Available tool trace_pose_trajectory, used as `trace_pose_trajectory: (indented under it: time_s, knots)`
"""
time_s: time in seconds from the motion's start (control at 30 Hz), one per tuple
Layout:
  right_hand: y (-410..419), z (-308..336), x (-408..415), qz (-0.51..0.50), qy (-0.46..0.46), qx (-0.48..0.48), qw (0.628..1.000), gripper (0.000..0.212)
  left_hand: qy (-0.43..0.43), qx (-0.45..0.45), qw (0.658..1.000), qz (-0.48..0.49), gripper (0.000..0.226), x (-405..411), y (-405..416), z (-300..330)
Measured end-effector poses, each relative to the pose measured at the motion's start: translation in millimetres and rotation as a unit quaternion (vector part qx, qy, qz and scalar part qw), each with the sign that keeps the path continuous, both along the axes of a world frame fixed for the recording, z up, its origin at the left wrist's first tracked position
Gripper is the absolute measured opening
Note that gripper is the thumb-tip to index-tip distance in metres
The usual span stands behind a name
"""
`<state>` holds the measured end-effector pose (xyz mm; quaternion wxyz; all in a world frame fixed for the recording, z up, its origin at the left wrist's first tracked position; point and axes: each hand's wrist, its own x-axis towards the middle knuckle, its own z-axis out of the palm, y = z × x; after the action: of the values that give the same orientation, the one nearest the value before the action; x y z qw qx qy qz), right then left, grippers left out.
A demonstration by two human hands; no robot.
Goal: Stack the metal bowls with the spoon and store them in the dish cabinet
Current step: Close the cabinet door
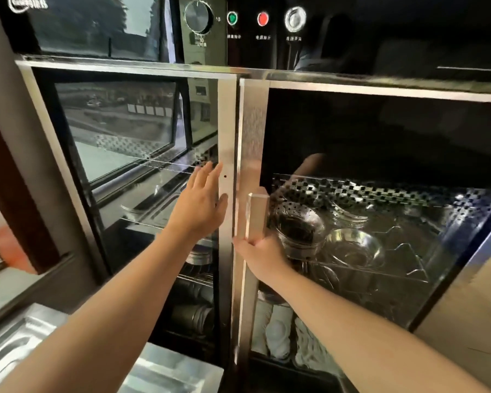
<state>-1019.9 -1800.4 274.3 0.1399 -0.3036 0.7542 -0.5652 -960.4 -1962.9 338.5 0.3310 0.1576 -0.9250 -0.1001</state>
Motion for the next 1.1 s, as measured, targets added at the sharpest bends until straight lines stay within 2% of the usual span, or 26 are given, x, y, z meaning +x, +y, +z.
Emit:
trace_pose_trajectory:
  time_s: [0.27, 0.37, 0.63, 0.7, 0.83, 0.97, 1.1]
  knots:
    - [-32, -7, -30, -0.036, 0.028, -0.049, 0.998, 0.009, -0.076, -0.068, 0.99, 0.095, 0.072, -35, -24, -34]
    - [-40, -7, -40, -0.045, 0.035, -0.054, 0.997, 0.017, -0.088, -0.065, 0.988, 0.104, 0.073, -44, -27, -42]
    - [-57, -8, -56, -0.074, 0.046, -0.058, 0.994, 0.012, -0.075, -0.033, 0.991, 0.101, 0.075, -52, -28, -51]
    - [-60, -9, -58, -0.086, 0.052, -0.069, 0.992, 0.016, -0.073, -0.034, 0.992, 0.099, 0.077, -52, -29, -51]
    - [-65, -14, -60, -0.096, 0.072, -0.103, 0.987, 0.011, -0.059, -0.042, 0.993, 0.094, 0.08, -53, -29, -54]
    - [-70, -18, -66, -0.117, 0.085, -0.123, 0.982, 0.032, -0.04, -0.048, 0.994, 0.09, 0.081, -59, -30, -60]
    - [-75, -19, -72, -0.141, 0.119, -0.131, 0.974, 0.025, -0.025, -0.052, 0.994, 0.098, 0.082, -64, -32, -66]
